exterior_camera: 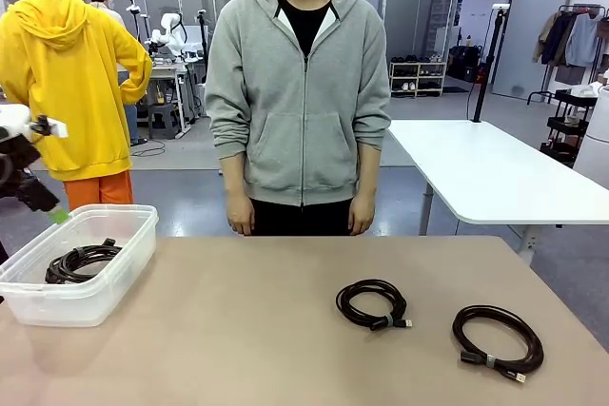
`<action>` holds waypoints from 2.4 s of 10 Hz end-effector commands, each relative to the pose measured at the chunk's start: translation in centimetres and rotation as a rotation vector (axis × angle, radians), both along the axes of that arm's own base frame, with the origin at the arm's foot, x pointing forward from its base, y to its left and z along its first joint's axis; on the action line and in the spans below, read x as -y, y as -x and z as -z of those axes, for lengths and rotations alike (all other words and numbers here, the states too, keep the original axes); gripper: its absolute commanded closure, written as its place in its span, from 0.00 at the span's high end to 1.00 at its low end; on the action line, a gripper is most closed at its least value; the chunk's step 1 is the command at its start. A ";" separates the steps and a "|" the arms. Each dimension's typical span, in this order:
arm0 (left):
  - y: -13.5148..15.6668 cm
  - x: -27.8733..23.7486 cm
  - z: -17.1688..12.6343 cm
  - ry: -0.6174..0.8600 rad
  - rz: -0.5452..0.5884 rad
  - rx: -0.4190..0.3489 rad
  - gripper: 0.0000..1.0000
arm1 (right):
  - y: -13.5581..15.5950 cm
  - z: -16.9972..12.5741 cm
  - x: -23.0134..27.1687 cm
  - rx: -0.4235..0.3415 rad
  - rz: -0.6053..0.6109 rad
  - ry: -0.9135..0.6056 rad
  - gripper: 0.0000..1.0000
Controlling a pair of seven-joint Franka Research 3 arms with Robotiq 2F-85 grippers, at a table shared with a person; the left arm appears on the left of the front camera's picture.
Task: Organize and store the cables.
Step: Place the USB Extension Cable into the Organizing box.
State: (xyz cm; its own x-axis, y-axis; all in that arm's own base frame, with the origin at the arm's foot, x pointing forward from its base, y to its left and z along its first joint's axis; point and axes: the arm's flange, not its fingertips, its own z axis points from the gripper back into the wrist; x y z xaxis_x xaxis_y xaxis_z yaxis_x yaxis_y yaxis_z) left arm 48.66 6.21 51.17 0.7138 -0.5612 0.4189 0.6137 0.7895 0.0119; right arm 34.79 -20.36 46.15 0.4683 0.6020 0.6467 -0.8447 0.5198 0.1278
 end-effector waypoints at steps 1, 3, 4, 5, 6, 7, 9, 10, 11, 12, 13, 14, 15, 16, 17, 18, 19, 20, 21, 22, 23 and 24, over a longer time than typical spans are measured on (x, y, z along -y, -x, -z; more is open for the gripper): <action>4.9 -1.7 -0.6 0.066 0.136 0.022 1.00 | -0.6 -1.2 -2.0 0.004 -0.065 0.079 1.00; 10.1 -2.9 -1.7 0.101 0.241 0.010 1.00 | -2.8 -2.8 -6.8 -0.002 -0.247 0.221 1.00; 12.3 -3.1 -2.1 0.129 0.277 0.035 1.00 | -3.8 -2.8 -9.4 0.013 -0.360 0.308 1.00; 14.3 -2.8 -2.3 0.134 0.306 0.064 1.00 | -4.7 -2.7 -12.1 0.038 -0.478 0.391 1.00; 16.0 -2.6 -2.2 0.140 0.321 0.078 1.00 | -5.3 -2.4 -14.9 0.069 -0.585 0.445 1.00; 17.6 -2.5 -2.1 0.133 0.310 0.077 1.00 | -5.7 -1.8 -18.0 0.102 -0.697 0.484 1.00; 18.3 -2.8 -1.2 0.127 0.269 0.070 1.00 | -6.9 -0.1 -23.9 0.147 -0.795 0.539 1.00; 17.1 -2.5 -2.4 0.140 0.301 0.089 1.00 | -7.1 0.4 -26.4 0.186 -0.867 0.515 1.00; 17.1 -2.5 -2.4 0.140 0.301 0.089 1.00 | -7.1 1.3 -28.9 0.193 -0.883 0.534 1.00; 17.1 -2.5 -2.4 0.140 0.301 0.089 1.00 | -7.4 2.3 -30.7 0.200 -0.860 0.642 1.00; 17.1 -2.5 -2.4 0.140 0.301 0.089 1.00 | -7.9 3.4 -32.3 0.193 -0.862 0.671 1.00; 17.1 -2.5 -2.4 0.140 0.301 0.089 1.00 | -8.4 4.5 -33.9 0.190 -0.846 0.669 1.00; 17.1 -2.5 -2.4 0.140 0.301 0.089 1.00 | -9.0 5.8 -35.3 0.195 -0.820 0.693 1.00; 17.1 -2.5 -2.4 0.140 0.301 0.089 1.00 | -9.6 7.5 -36.7 0.203 -0.808 0.713 1.00; 17.1 -2.5 -2.4 0.140 0.301 0.089 1.00 | -10.0 8.7 -37.9 0.196 -0.817 0.699 1.00; 17.1 -2.5 -2.4 0.140 0.301 0.089 1.00 | -10.4 9.7 -38.9 0.200 -0.792 0.693 1.00; 17.1 -2.5 -2.4 0.140 0.301 0.089 1.00 | -10.8 10.8 -39.6 0.179 -0.763 0.689 1.00; 17.1 -2.5 -2.4 0.140 0.301 0.089 1.00 | -11.6 12.1 -40.0 0.161 -0.758 0.705 1.00; 17.1 -2.5 -2.4 0.140 0.301 0.089 1.00 | -12.1 12.8 -40.3 0.146 -0.753 0.713 1.00; 17.1 -2.5 -2.4 0.140 0.301 0.089 1.00 | -12.2 13.2 -40.5 0.128 -0.752 0.708 1.00; 17.1 -2.5 -2.4 0.140 0.301 0.089 1.00 | -12.5 13.6 -40.4 0.111 -0.738 0.703 1.00; 17.1 -2.5 -2.4 0.140 0.301 0.089 1.00 | -12.8 14.1 -40.4 0.096 -0.734 0.692 1.00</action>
